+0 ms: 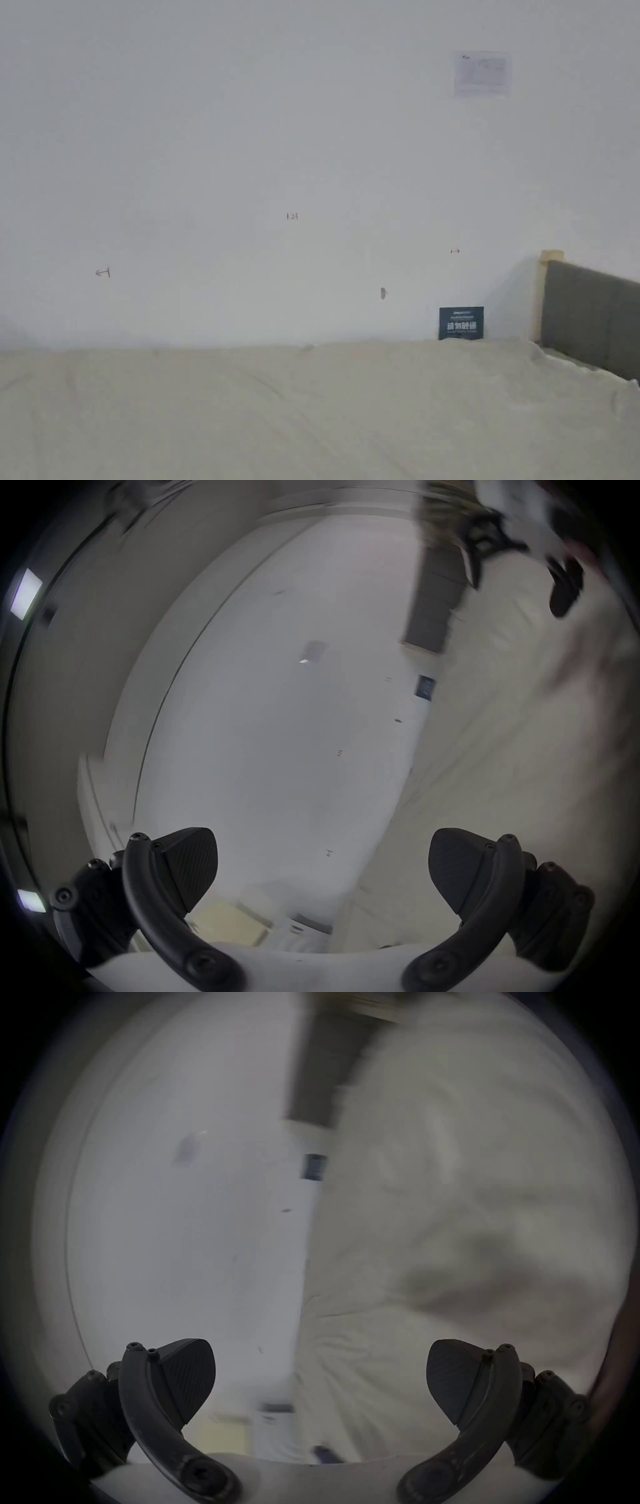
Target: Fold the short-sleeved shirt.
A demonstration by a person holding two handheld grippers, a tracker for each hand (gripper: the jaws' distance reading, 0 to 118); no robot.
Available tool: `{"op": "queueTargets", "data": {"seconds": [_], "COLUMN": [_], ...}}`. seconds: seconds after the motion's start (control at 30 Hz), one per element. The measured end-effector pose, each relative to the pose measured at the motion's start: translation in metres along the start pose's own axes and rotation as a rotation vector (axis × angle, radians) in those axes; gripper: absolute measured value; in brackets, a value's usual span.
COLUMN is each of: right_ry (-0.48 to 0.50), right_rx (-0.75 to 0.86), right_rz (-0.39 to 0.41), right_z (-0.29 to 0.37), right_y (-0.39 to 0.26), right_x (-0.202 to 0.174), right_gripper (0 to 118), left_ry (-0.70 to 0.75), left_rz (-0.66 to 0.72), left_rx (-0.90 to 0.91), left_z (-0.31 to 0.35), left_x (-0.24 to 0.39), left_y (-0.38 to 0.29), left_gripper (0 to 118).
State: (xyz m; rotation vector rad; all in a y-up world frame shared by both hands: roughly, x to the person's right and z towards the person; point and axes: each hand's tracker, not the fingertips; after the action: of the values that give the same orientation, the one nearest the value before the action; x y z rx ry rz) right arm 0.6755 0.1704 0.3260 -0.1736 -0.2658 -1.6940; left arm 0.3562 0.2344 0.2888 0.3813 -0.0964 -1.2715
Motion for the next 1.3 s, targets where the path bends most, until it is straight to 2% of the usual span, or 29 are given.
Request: {"op": "queueTargets", "data": {"seconds": [0.07, 0.13, 0.27, 0.33, 0.4, 0.47, 0.5, 0.53, 0.57, 0.63, 0.67, 0.7, 0.77, 0.87, 0.93, 1.13, 1.3], "right_ry": [-0.027, -0.037, 0.002, 0.05, 0.091, 0.136, 0.136, 0.129, 0.108, 0.019, -0.003, 0.018, 0.1, 0.173, 0.169, 0.144, 0.141], "right_rx": [0.026, 0.034, 0.051, 0.047, 0.049, 0.068, 0.087, 0.111, 0.153, 0.317, 0.419, 0.515, 0.517, 0.423, 0.383, 0.404, 0.419], "right_rz": [-0.056, -0.022, 0.034, 0.094, 0.217, 0.423, 0.579, 0.756, 0.97, 1.442, 1.58, 1.676, 1.744, 1.679, 1.64, 1.641, 1.665], "right_z": [0.0, 0.004, 0.009, 0.01, 0.013, 0.018, 0.021, 0.023, 0.026, 0.031, 0.029, 0.031, 0.036, 0.037, 0.037, 0.035, 0.037], "right_y": [0.007, 0.009, 0.011, 0.01, 0.004, -0.006, -0.014, -0.024, -0.036, -0.069, -0.079, -0.089, -0.097, -0.097, -0.094, -0.089, -0.088], "right_x": [0.014, 0.018, 0.008, -0.005, -0.024, -0.043, -0.055, -0.067, -0.077, -0.082, -0.077, -0.07, -0.064, -0.057, -0.059, -0.062, -0.063], "right_gripper": [118, 118, 118, 118, 118, 118, 118, 118, 118, 118, 118, 118, 118, 118, 118, 118, 118], "left_ry": [-0.006, -0.013, -0.003, -0.025, -0.032, -0.023, -0.021, -0.024, -0.026, -0.03, -0.027, -0.016, 0.007, 0.034, 0.033, 0.055, 0.002], "left_rz": [0.048, 0.117, 0.127, 0.204, 0.373, 0.615, 0.756, 0.879, 0.988, 1.145, 1.171, 1.164, 1.141, 1.134, 1.149, 1.151, 1.203], "left_rx": [-0.016, -0.03, -0.031, -0.045, -0.09, -0.151, -0.187, -0.226, -0.262, -0.29, -0.281, -0.286, -0.299, -0.316, -0.305, -0.26, -0.273], "left_z": [-0.002, -0.001, 0.0, 0.001, 0.001, 0.0, -0.001, -0.001, -0.001, 0.001, 0.003, 0.004, 0.006, 0.009, 0.011, 0.014, 0.009], "left_x": [-0.002, -0.006, -0.008, -0.012, -0.024, -0.039, -0.048, -0.055, -0.06, -0.062, -0.06, -0.057, -0.05, -0.045, -0.045, -0.047, -0.048], "left_y": [-0.001, 0.0, -0.002, -0.002, -0.001, -0.005, -0.01, -0.016, -0.023, -0.035, -0.039, -0.042, -0.042, -0.041, -0.042, -0.039, -0.04], "left_gripper": [118, 118, 118, 118, 118, 118, 118, 118, 118, 118, 118, 118, 118, 118, 118, 118, 118]}}
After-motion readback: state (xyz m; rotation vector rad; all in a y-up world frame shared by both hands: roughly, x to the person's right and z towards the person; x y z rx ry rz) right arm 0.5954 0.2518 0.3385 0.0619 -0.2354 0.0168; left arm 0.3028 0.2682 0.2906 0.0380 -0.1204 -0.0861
